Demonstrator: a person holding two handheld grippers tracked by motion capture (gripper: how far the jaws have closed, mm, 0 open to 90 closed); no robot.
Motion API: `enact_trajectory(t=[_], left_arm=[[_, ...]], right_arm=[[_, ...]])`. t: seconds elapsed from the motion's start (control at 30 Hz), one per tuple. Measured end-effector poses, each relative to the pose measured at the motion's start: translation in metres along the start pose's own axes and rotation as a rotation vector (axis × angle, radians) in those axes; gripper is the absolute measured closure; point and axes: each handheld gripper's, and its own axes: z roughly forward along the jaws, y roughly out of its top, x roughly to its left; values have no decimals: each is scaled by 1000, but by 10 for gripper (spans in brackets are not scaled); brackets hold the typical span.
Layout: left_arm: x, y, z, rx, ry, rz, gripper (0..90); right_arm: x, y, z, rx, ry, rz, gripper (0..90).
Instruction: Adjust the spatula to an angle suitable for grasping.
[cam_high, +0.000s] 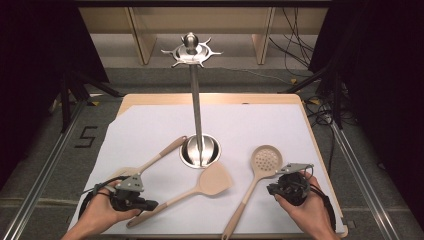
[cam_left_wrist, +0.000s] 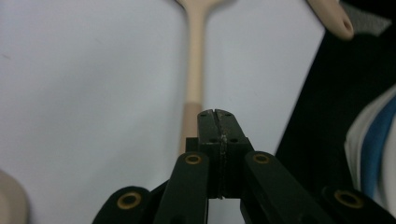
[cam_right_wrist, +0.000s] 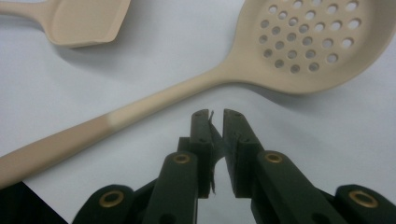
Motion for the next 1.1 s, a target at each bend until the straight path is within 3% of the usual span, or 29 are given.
enact_trajectory(t=[0.1, 0.17, 0.2, 0.23, 0.27, 0.33, 0.43, 0.57, 0.67, 0.77, 0.83, 0.87, 0.97, 1.1], left_arm=[[-1, 2, 13, 100, 3, 3, 892], [-1, 1, 16, 118, 1, -11, 892], [1, 1, 21, 192, 6, -24, 892], [2, 1, 23, 220, 13, -25, 892], [2, 1, 26, 237, 13, -39, 892], [0, 2, 28, 249, 16, -51, 893], [0, 5, 29, 284, 31, -36, 894], [1, 9, 29, 308, 44, -52, 894], [9, 11, 28, 317, 160, -44, 895], [18, 12, 27, 312, 170, -74, 895], [24, 15, 27, 304, 194, -82, 895], [29, 18, 28, 286, 229, -92, 895], [36, 21, 29, 283, 223, -106, 895], [49, 26, 31, 253, 265, -126, 895]], right_arm=[[-2, 1, 0, 7, 2, -12, 851], [-1, 3, 0, 13, 6, -3, 855], [-1, 3, 0, 14, 9, 1, 855], [-1, 3, 1, 12, 16, -2, 855], [-3, 4, 1, 8, 20, -29, 855], [0, 4, 1, 12, 18, -9, 854], [0, 5, 1, 5, 17, -26, 850], [4, 6, 0, 4, 28, -17, 845], [5, 6, -1, 5, 34, -17, 842], [6, 6, 0, 9, 36, -4, 840], [6, 6, 2, 10, 39, -1, 837], [5, 7, 3, 14, 42, -11, 835], [5, 7, 3, 14, 41, 1, 834], [5, 7, 4, 9, 46, -6, 828]])
